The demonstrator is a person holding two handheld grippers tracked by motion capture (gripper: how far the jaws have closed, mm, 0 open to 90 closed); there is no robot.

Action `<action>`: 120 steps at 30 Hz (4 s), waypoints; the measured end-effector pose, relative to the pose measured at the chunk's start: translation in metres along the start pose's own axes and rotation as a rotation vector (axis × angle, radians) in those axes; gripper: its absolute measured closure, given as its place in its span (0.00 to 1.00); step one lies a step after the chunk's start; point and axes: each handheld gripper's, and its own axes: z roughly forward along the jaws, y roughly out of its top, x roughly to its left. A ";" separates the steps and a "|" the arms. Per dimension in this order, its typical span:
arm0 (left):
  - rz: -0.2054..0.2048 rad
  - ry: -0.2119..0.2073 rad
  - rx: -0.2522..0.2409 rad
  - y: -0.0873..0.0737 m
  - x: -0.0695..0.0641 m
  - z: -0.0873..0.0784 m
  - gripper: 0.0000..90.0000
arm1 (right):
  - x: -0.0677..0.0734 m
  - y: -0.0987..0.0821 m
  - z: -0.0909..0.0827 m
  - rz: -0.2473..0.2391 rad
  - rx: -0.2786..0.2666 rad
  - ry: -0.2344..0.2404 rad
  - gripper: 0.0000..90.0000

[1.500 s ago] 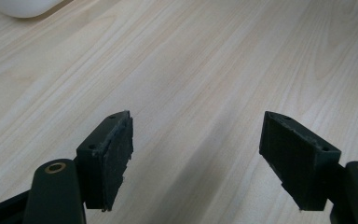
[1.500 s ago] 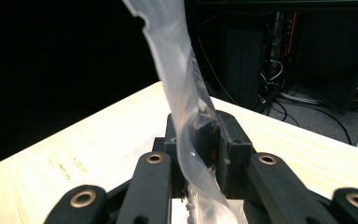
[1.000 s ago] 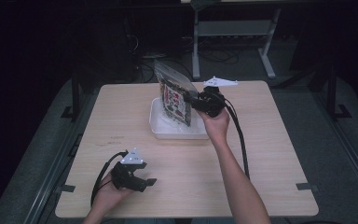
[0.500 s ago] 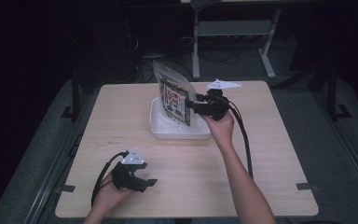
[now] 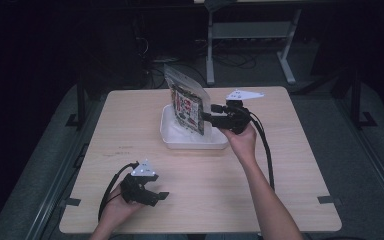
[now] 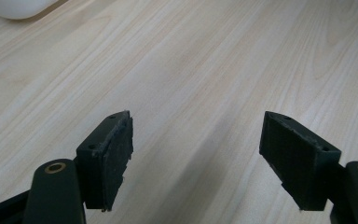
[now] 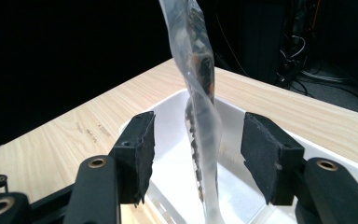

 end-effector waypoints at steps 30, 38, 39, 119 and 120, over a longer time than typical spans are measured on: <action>0.004 -0.003 0.006 0.001 -0.002 0.002 0.28 | -0.003 -0.023 -0.039 0.030 0.013 0.017 0.44; 0.010 -0.003 0.008 0.001 -0.002 0.002 0.27 | -0.004 -0.029 -0.048 0.038 0.033 0.019 0.42; 0.013 -0.003 0.010 0.001 -0.002 0.002 0.28 | -0.005 -0.030 -0.050 0.037 0.032 0.018 0.42; 0.033 -0.007 0.032 0.002 -0.007 0.008 0.27 | -0.009 -0.139 -0.151 0.164 0.145 -0.005 0.33; 0.033 -0.007 0.032 0.002 -0.007 0.008 0.27 | -0.009 -0.141 -0.152 0.164 0.148 -0.007 0.32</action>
